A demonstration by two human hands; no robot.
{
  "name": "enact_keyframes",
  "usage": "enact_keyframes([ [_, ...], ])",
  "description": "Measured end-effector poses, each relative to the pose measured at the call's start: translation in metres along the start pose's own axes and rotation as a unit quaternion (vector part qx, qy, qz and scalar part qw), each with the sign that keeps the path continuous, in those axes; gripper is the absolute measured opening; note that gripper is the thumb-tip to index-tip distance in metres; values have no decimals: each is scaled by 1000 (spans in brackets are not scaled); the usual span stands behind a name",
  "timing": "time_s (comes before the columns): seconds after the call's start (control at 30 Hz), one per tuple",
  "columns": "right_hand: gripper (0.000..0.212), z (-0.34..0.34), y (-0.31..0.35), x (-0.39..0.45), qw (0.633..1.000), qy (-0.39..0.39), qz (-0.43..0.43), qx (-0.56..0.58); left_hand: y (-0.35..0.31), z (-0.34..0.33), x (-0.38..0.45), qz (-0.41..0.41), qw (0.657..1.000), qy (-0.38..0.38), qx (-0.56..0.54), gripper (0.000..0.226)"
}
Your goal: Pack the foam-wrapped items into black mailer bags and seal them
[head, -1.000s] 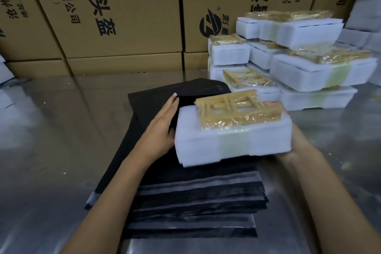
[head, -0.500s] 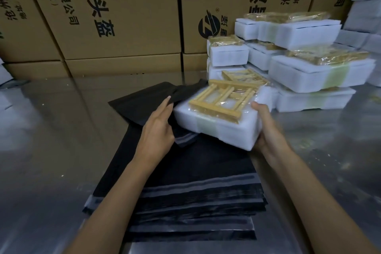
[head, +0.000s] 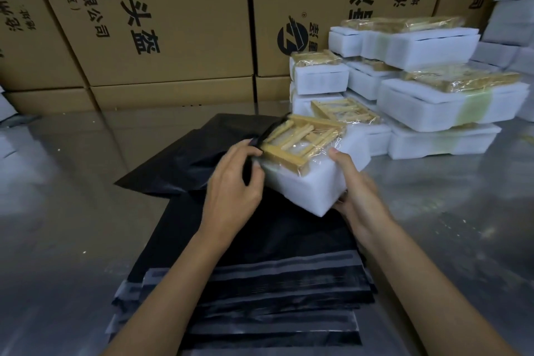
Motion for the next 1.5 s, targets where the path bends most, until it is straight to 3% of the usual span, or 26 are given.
enact_keyframes([
  [0.07,77,5,-2,3,1000,-18,-5,-10,5,16,-1,33,997,-57,-42,9],
  [0.2,73,7,-4,8,999,-31,-23,-18,2,37,24,47,995,-86,-14,14],
  [0.27,71,7,-5,7,999,-32,-26,-26,4,31,57,82,996,-20,2,26],
  [0.37,67,2,-1,0,999,-15,-23,-37,16,3,98,192,969,152,-24,45],
  [0.43,67,1,4,-6,998,-9,-28,-50,20,-20,106,239,933,269,-21,43],
  [0.5,66,0,7,-10,997,-3,-36,-62,23,-32,105,265,909,322,-14,38],
  [0.73,72,-7,12,-15,995,18,-49,-81,26,-28,105,276,936,207,-68,15],
  [1.0,73,-4,15,-12,996,9,-31,-83,-25,-34,109,155,968,196,20,28],
  [1.17,73,7,13,-11,998,-35,-28,-54,-38,-34,100,105,975,185,-60,25],
  [1.27,71,13,9,-11,997,-65,-30,-19,-33,-13,88,73,987,134,52,32],
  [1.33,71,20,6,-11,996,-85,-28,8,-16,-1,72,90,984,94,118,37],
  [1.5,67,23,4,-7,996,-89,-9,32,38,-12,9,186,979,83,-13,51],
])
Point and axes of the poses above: each hand's wrist, its own x-axis towards the middle knuckle, its own z-axis out of the back of the hand, y = z × x, the point moved 9 cm from there along x, towards the middle knuckle, and after that the axes turned 13 degrees about y, right-handed, at the moved point
